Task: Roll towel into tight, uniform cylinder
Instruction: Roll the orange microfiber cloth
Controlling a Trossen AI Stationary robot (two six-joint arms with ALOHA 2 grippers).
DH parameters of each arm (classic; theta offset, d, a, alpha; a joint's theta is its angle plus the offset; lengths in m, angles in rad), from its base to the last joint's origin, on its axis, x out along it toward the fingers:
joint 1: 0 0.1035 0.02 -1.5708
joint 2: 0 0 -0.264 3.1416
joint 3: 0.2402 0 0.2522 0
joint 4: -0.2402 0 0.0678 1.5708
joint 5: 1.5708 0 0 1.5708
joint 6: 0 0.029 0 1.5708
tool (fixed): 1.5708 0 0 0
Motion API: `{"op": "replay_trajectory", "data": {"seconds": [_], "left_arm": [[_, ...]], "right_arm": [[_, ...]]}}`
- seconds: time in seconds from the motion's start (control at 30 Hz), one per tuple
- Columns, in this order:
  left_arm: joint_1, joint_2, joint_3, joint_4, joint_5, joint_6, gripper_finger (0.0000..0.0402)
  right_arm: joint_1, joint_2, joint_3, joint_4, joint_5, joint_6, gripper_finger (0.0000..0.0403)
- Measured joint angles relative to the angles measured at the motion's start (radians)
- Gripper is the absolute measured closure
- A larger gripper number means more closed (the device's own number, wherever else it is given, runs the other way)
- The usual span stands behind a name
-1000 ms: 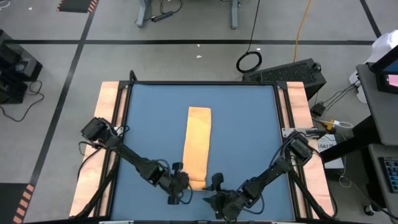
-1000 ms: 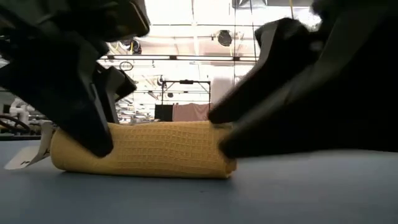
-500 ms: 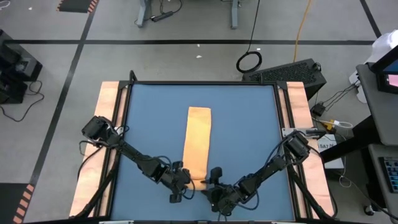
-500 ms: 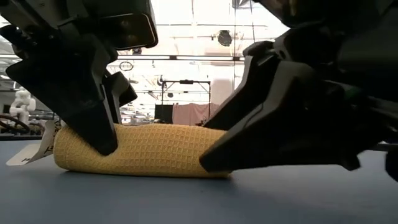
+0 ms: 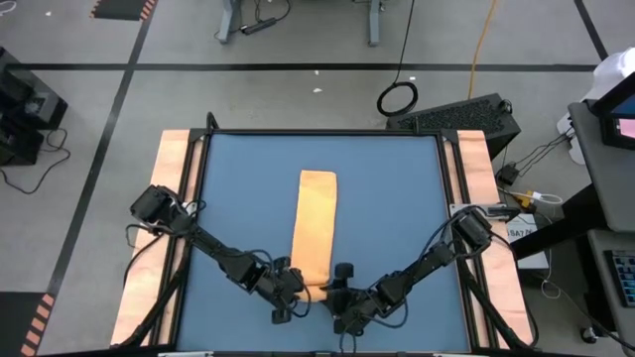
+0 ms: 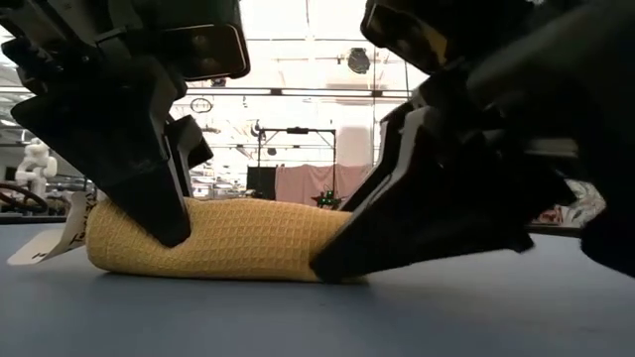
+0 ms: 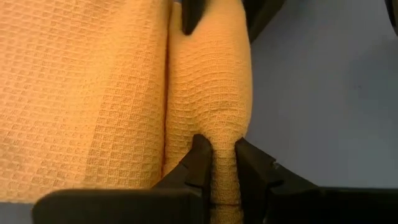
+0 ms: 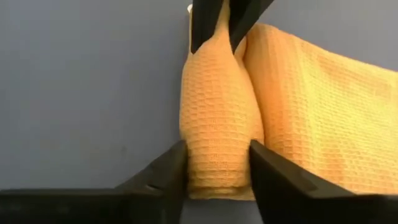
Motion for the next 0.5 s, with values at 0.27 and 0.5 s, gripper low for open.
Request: {"op": "replay_trajectory", "data": {"seconds": [0.27,0.5], "left_arm": [[-0.078,0.003,-0.002,0.003,-0.184,-0.024,0.0292],[-0.159,-0.037,-0.008,-0.037,-0.383,-0.018,0.0179]], "right_arm": [[-0.031,-0.006,0.002,-0.047,-0.101,0.116,0.0321],[-0.084,-0.007,0.005,-0.083,-0.28,0.322,0.0333]]}}
